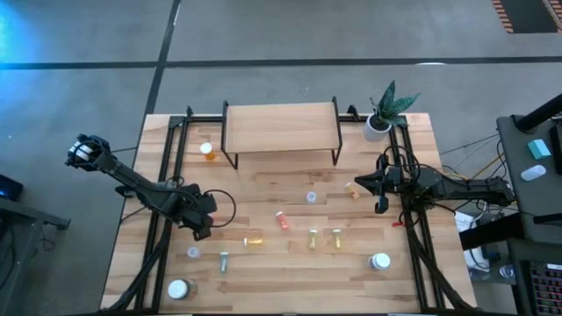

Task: Pick and place medicine bottles onto shelf by color
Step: Put the left pink pill bottle on the shelf

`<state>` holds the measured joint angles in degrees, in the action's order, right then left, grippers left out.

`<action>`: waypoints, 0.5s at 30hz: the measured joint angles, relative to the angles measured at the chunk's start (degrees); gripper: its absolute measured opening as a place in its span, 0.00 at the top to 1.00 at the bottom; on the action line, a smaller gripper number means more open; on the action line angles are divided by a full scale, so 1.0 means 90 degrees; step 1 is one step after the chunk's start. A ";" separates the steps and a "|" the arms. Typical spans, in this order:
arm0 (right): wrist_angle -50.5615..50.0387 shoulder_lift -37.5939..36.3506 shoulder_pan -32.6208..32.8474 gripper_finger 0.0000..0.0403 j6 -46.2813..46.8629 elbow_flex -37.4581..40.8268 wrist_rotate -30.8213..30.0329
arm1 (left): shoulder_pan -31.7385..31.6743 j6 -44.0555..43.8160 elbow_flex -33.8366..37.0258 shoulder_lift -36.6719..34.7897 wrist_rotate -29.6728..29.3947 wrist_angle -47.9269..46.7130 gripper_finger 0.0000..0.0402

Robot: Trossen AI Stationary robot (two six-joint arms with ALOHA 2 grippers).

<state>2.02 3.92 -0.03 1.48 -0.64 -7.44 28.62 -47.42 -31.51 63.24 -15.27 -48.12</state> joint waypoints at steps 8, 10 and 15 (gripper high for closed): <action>0.0002 -0.0002 0.0000 0.96 0.0000 0.0000 0.0000 | 0.0000 -0.0007 0.0000 -0.0136 0.0002 -0.0007 0.59; 0.0002 -0.0002 0.0000 0.96 0.0000 0.0000 0.0000 | 0.0000 -0.0010 0.0000 -0.0162 0.0005 -0.0010 0.61; 0.0002 -0.0002 0.0000 0.96 0.0000 0.0000 0.0000 | 0.0000 -0.0013 0.0000 -0.0168 0.0007 -0.0023 0.66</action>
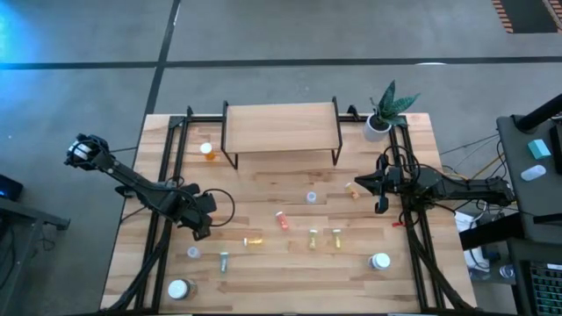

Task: Pick and place medicine bottles onto shelf by color
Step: Put the left pink pill bottle on the shelf

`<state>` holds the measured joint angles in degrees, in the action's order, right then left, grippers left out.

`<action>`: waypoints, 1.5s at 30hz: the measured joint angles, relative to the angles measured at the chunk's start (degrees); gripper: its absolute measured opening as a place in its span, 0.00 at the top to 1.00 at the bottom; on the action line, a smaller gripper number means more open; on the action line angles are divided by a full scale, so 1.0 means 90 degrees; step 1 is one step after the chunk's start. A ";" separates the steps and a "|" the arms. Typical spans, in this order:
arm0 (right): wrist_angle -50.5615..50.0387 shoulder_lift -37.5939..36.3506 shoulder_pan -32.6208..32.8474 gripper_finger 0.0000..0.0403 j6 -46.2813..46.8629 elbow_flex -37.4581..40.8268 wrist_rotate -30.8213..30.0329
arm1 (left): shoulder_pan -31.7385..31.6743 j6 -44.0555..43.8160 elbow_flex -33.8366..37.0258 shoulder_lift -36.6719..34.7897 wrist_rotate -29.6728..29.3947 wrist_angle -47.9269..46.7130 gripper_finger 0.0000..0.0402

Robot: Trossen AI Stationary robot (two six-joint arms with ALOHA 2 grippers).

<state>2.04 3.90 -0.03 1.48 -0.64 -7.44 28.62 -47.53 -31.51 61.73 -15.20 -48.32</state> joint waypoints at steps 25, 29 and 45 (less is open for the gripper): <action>0.0001 0.0001 0.0000 0.96 0.0000 0.0000 0.0000 | -0.0014 0.0044 -0.0213 -0.0002 0.0023 -0.0028 0.76; -0.0001 0.0002 0.0000 0.96 0.0000 0.0000 0.0000 | -0.0069 0.0154 -0.0410 -0.0039 0.0004 -0.0024 0.76; -0.0002 0.0000 0.0000 0.96 0.0000 0.0000 0.0000 | -0.1910 0.2496 -0.2187 -0.0199 -0.0153 -0.0016 0.76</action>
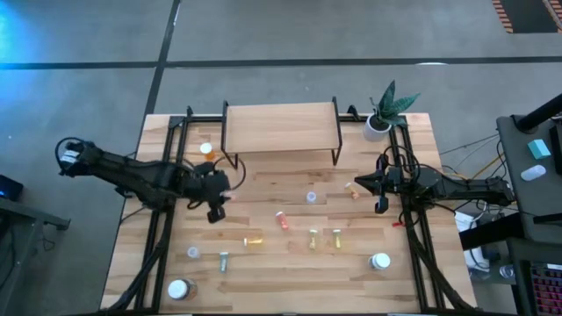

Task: Pick and place medicine bottles onto shelf by color
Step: Put the left pink pill bottle on the shelf

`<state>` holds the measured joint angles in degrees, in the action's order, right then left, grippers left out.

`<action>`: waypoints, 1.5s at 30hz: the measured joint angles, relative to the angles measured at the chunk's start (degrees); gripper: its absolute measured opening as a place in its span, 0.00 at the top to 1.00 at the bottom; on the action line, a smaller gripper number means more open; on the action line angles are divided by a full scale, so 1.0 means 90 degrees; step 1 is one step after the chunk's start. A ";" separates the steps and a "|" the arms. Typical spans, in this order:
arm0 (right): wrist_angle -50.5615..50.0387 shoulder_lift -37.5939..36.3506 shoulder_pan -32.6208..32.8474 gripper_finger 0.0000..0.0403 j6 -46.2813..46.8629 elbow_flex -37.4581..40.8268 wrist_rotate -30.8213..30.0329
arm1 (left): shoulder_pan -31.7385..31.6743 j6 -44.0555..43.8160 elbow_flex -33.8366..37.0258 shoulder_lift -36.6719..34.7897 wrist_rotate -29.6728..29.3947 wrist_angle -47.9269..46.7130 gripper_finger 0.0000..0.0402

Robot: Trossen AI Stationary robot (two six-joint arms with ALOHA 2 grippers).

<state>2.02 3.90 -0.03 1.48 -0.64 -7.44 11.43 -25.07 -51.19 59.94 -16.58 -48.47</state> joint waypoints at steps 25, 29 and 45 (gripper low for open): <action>0.0002 0.0002 0.0000 0.96 0.0000 0.0000 0.0000 | -0.3428 0.2852 -0.1891 0.0309 0.0884 -0.0005 0.74; 0.0002 0.0002 0.0000 0.96 0.0000 0.0000 0.0000 | -0.3895 0.3265 -0.2287 0.0760 0.1180 -0.0024 0.74; 0.0000 0.0000 0.0000 0.96 0.0000 0.0000 0.0000 | -0.5694 0.4215 -0.4542 0.2966 0.1643 -0.1080 0.74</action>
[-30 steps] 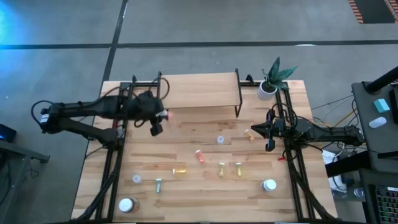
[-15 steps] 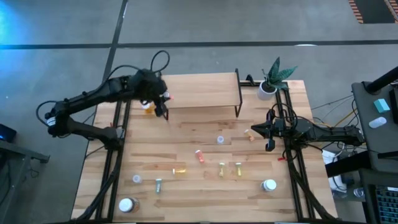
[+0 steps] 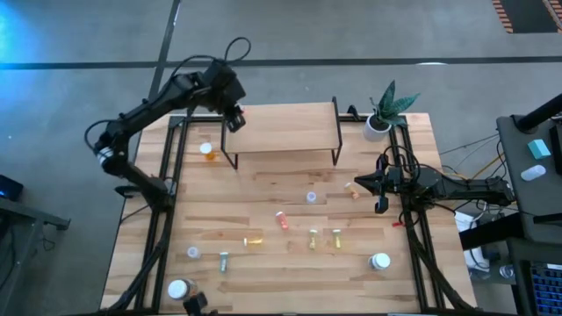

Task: Pick and place medicine bottles onto shelf by color
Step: Put the left pink pill bottle on the shelf

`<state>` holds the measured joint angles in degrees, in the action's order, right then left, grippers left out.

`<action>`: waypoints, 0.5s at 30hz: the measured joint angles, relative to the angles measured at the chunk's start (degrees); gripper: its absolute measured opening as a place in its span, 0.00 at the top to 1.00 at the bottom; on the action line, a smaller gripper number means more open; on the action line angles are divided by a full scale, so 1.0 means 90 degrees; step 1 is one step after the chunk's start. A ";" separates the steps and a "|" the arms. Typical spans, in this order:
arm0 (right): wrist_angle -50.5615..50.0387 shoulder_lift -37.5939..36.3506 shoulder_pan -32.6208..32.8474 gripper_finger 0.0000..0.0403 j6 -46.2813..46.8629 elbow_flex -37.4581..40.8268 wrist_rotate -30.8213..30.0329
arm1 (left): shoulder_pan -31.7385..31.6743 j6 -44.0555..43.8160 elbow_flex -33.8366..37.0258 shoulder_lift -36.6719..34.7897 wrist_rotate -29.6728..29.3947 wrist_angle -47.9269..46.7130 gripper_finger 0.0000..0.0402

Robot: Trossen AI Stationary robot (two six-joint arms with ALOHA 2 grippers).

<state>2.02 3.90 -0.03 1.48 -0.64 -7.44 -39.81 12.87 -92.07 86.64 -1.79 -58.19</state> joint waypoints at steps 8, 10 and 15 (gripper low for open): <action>0.0002 0.0000 0.0000 0.96 0.0000 0.0000 0.0000 | -0.0498 0.0118 -0.0259 0.0736 0.0014 -0.0159 0.74; 0.0002 0.0002 0.0000 0.96 0.0000 0.0000 0.0000 | -0.0560 0.0118 -0.0250 0.0840 0.0019 -0.0202 0.74; 0.0002 0.0000 0.0000 0.96 0.0000 0.0000 0.0000 | -0.0622 0.0121 -0.0248 0.0935 0.0018 -0.0205 0.74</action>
<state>2.04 3.90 -0.03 1.48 -0.64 -7.44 -45.41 13.96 -94.30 95.06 -1.63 -60.04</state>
